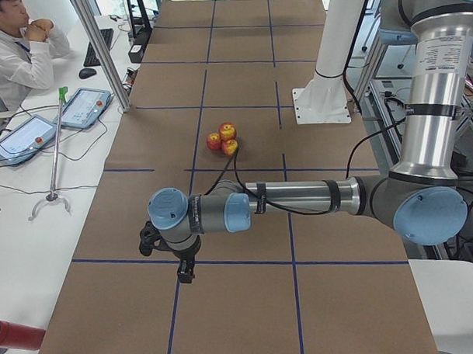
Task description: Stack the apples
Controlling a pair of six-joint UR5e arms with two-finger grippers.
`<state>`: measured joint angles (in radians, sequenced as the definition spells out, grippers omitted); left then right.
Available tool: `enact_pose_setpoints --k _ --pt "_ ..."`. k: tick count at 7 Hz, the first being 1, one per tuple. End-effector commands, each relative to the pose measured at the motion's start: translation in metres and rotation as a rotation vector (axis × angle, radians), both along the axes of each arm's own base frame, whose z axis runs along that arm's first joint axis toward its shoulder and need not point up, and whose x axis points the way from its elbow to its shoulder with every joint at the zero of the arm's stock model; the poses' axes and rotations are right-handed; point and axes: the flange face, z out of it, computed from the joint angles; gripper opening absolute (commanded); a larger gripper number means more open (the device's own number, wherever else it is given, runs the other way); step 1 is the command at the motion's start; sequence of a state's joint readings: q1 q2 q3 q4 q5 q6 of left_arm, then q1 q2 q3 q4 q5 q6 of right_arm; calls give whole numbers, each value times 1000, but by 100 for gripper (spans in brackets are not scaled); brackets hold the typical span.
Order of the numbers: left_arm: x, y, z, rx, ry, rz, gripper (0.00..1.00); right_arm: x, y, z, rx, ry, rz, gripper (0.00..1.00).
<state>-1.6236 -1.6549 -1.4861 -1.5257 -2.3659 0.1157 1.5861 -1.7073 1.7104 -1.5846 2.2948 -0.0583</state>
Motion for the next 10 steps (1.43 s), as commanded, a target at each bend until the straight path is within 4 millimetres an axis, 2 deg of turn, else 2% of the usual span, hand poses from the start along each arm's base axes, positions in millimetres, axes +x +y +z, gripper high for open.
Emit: enact_pose_setpoints --k 1,7,8,9,10 --pt "1 2 2 -36 3 -26 100 0 0 0 0 0 0 100" --pt "20 2 -8 5 2 14 100 0 0 0 0 0 0 100" --pt "19 1 -16 38 1 12 100 0 0 0 0 0 0 100" --pt "20 4 -48 79 -1 5 100 0 0 0 0 0 0 100" --pt "19 11 -44 66 -1 4 100 0 0 0 0 0 0 100"
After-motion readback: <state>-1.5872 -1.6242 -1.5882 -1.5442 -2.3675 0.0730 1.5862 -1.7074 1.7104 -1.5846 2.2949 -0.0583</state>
